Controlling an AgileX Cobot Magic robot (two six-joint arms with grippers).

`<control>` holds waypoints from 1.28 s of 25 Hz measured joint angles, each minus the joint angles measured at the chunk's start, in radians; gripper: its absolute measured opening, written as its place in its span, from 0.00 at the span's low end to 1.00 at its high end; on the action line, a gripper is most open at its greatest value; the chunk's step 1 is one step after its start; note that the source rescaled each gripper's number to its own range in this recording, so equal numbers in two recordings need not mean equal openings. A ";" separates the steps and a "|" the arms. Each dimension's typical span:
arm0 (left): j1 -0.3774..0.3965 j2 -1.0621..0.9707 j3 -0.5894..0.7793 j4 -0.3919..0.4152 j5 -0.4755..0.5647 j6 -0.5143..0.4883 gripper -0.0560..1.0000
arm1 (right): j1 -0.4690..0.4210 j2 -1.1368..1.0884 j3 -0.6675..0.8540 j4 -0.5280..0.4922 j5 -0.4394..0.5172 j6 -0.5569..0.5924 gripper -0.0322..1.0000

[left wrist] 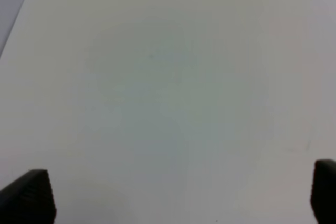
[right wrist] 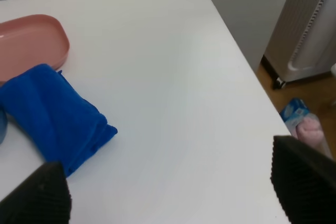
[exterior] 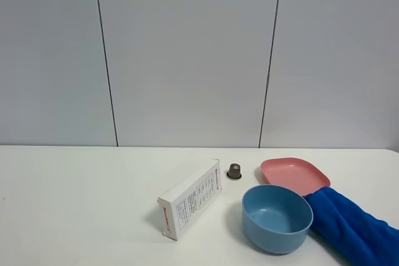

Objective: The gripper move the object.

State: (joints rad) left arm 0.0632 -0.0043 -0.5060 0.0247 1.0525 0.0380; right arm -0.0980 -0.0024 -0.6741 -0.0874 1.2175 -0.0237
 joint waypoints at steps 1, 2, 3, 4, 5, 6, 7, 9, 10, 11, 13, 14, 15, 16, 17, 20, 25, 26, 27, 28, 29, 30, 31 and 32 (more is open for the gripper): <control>0.000 0.000 0.000 0.000 0.000 0.000 1.00 | 0.000 0.000 0.000 0.000 0.000 0.006 0.90; 0.000 0.000 0.000 0.000 0.000 0.000 1.00 | 0.000 0.000 0.000 0.000 0.000 0.010 0.90; 0.000 0.000 0.000 0.000 0.000 0.000 1.00 | 0.000 0.000 0.000 0.000 0.000 0.017 0.90; 0.000 0.000 0.000 0.000 0.000 0.000 1.00 | 0.000 0.000 0.000 0.001 0.000 0.024 0.90; 0.000 0.000 0.000 0.000 0.000 0.000 1.00 | 0.000 0.000 0.002 0.003 0.000 0.024 0.90; 0.000 0.000 0.000 0.000 0.000 0.000 1.00 | 0.000 0.000 0.007 0.007 0.000 0.029 0.90; 0.000 0.000 0.000 0.000 0.000 0.000 1.00 | 0.000 0.000 0.017 0.014 -0.002 0.030 0.90; 0.000 0.000 0.000 0.000 0.000 0.000 1.00 | 0.000 0.000 0.059 0.029 -0.008 0.031 0.90; 0.000 0.000 0.000 0.000 0.000 0.000 1.00 | 0.000 0.000 0.082 0.036 -0.009 0.031 0.90; 0.000 0.000 0.000 0.000 0.000 0.000 1.00 | 0.000 0.000 0.111 0.043 -0.010 0.031 0.90; 0.000 0.000 0.000 0.000 0.000 0.000 1.00 | 0.000 0.000 0.137 0.058 -0.017 0.031 0.90; 0.000 0.000 0.000 0.000 0.000 0.000 1.00 | 0.000 0.000 0.141 0.061 -0.030 0.031 0.90; 0.000 0.000 0.000 0.000 0.000 0.000 1.00 | 0.000 0.000 0.143 0.061 -0.043 0.031 0.90; 0.000 0.000 0.000 0.000 0.000 0.000 1.00 | 0.000 0.000 0.147 0.065 -0.058 0.031 0.90; 0.000 0.000 0.000 0.000 0.000 0.000 1.00 | 0.000 0.000 0.149 0.072 -0.073 0.031 0.90; 0.000 0.000 0.000 0.000 0.000 0.000 1.00 | 0.000 -0.001 0.178 0.098 -0.140 0.031 0.90; 0.000 0.000 0.000 -0.001 0.000 0.000 1.00 | 0.000 -0.001 0.184 0.104 -0.159 0.043 0.90; 0.000 0.000 0.000 -0.001 0.000 0.000 1.00 | 0.000 -0.001 0.184 0.103 -0.159 0.043 0.90; 0.000 0.000 0.000 -0.001 0.000 0.000 1.00 | 0.000 -0.001 0.184 0.103 -0.159 0.046 0.90; 0.000 0.000 0.000 -0.001 0.000 0.000 1.00 | 0.000 -0.001 0.184 0.103 -0.159 0.048 0.90; 0.000 0.000 0.000 -0.001 0.000 0.000 1.00 | 0.000 -0.001 0.184 0.103 -0.159 0.048 0.90; 0.000 0.000 0.000 -0.001 0.000 0.000 1.00 | 0.000 -0.001 0.184 0.103 -0.159 0.048 0.90; 0.000 0.000 0.000 -0.001 0.000 0.000 1.00 | 0.000 -0.001 0.184 0.103 -0.159 0.048 0.90; 0.000 0.000 0.000 -0.001 0.000 0.000 1.00 | 0.000 -0.001 0.184 0.103 -0.159 0.048 0.90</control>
State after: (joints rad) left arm 0.0632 -0.0043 -0.5060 0.0239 1.0525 0.0380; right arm -0.0980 -0.0033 -0.4897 0.0154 1.0588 0.0242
